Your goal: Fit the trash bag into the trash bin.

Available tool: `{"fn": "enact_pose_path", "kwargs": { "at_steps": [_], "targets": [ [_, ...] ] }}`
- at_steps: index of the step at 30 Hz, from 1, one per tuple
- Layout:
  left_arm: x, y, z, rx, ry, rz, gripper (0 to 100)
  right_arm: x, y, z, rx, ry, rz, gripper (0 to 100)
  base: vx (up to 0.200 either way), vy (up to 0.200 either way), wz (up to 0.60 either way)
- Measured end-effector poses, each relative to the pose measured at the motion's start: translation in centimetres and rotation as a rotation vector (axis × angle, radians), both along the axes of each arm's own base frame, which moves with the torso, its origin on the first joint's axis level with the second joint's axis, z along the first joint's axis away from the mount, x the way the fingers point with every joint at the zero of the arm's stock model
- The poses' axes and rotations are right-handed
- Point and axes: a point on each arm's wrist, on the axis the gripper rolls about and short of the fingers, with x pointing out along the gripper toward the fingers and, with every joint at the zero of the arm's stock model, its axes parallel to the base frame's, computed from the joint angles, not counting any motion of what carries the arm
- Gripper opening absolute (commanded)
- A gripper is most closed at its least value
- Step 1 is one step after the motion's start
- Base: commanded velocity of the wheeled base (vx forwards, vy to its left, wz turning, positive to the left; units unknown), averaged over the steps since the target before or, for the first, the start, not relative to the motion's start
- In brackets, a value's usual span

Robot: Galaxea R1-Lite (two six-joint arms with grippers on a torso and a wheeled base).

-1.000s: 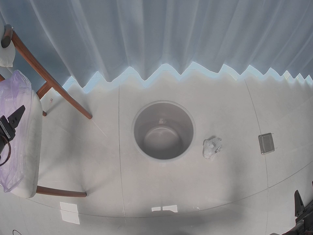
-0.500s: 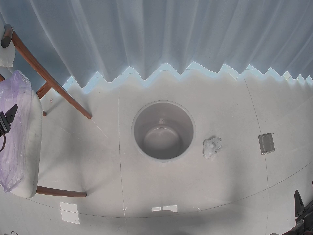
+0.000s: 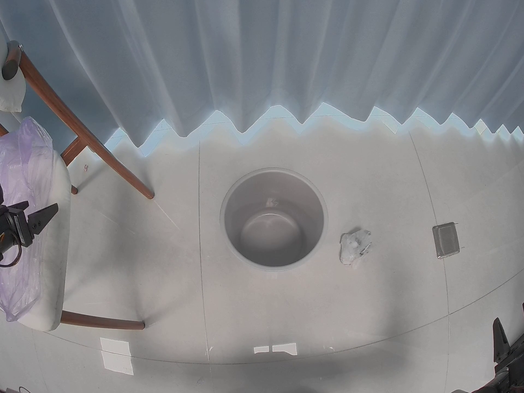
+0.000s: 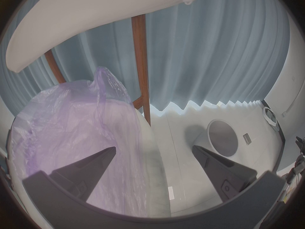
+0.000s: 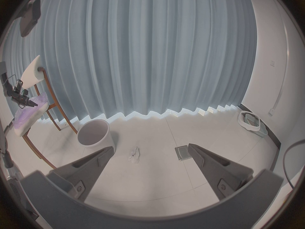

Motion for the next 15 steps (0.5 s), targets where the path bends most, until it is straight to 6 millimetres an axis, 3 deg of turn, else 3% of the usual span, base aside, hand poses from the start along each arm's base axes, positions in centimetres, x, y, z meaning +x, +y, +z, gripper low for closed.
{"fn": "enact_pose_path", "kwargs": {
  "at_steps": [8,15],
  "targets": [
    [0.5,0.8,1.1,0.024,0.002,0.013,100,0.0,0.0,0.0,0.000,0.000,0.000,100,0.000,0.000,0.00],
    [0.2,1.6,0.3,0.005,0.072,0.087,100,0.0,0.0,0.0,0.000,0.000,0.000,100,0.000,0.000,0.00]
  ]
}}
